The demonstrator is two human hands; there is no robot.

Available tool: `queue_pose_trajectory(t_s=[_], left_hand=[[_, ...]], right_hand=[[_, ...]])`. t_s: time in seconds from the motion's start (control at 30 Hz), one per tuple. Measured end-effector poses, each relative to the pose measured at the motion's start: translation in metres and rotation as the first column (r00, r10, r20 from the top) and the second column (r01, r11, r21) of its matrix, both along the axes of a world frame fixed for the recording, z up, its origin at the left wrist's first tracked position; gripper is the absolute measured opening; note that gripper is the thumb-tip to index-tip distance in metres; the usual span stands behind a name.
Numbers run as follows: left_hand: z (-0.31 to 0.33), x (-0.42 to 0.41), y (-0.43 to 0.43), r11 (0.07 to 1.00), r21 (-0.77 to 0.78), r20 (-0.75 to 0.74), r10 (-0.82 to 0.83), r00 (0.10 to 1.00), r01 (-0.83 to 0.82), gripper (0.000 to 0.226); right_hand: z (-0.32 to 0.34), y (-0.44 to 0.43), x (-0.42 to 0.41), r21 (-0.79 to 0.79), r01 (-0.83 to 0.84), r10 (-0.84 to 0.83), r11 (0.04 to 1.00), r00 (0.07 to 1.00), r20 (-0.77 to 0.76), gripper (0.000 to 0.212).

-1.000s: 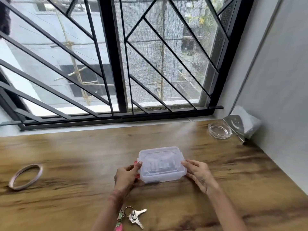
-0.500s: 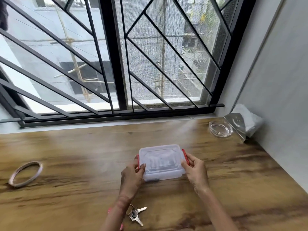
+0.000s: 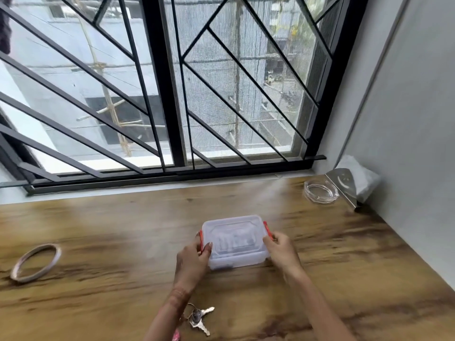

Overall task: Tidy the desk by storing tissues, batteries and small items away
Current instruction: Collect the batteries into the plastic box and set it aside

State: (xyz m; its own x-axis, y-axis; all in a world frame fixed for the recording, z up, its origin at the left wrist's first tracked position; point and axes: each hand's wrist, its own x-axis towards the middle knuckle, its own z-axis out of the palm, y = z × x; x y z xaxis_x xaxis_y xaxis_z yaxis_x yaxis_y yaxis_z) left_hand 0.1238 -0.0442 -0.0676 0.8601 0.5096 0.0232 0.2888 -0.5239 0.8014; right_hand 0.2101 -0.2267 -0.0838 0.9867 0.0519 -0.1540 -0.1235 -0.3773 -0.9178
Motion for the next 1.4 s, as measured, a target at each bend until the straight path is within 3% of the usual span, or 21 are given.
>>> queue_pose_trajectory(t_s=[0.23, 0.5, 0.83, 0.93, 1.03, 1.3, 1.4], left_hand=[[0.011, 0.002, -0.007, 0.998, -0.041, 0.046, -0.04, 0.998, 0.042, 0.031], [0.03, 0.03, -0.053, 0.956, -0.175, 0.16, -0.208, 0.965, 0.235, 0.043], [0.013, 0.048, -0.097, 0.902, -0.19, 0.119, -0.37, 0.921, 0.387, 0.034], [0.009, 0.051, -0.103, 0.898, -0.17, 0.116, -0.39, 0.914, 0.405, 0.032], [0.007, 0.053, -0.107, 0.894, -0.165, 0.116, -0.402, 0.908, 0.416, 0.03], [0.009, 0.054, -0.109, 0.891, -0.139, 0.11, -0.419, 0.901, 0.431, 0.024], [0.009, 0.056, -0.109, 0.894, -0.122, 0.105, -0.42, 0.901, 0.431, 0.023]], right_hand=[[0.007, -0.019, -0.001, 0.082, 0.034, -0.029, 0.996, 0.998, -0.06, 0.024], [0.017, -0.081, -0.014, 0.305, 0.266, -0.239, 0.914, 0.963, -0.124, 0.019], [0.038, -0.168, -0.018, 0.415, 0.684, -0.678, 0.6, 0.71, -0.191, 0.02], [0.043, -0.186, -0.013, 0.455, 0.722, -0.728, 0.521, 0.654, -0.204, 0.02], [0.047, -0.196, -0.008, 0.468, 0.738, -0.754, 0.486, 0.624, -0.202, 0.008], [0.048, -0.204, 0.007, 0.498, 0.787, -0.808, 0.364, 0.533, -0.252, 0.012], [0.046, -0.203, 0.013, 0.505, 0.802, -0.816, 0.32, 0.504, -0.283, 0.022]])
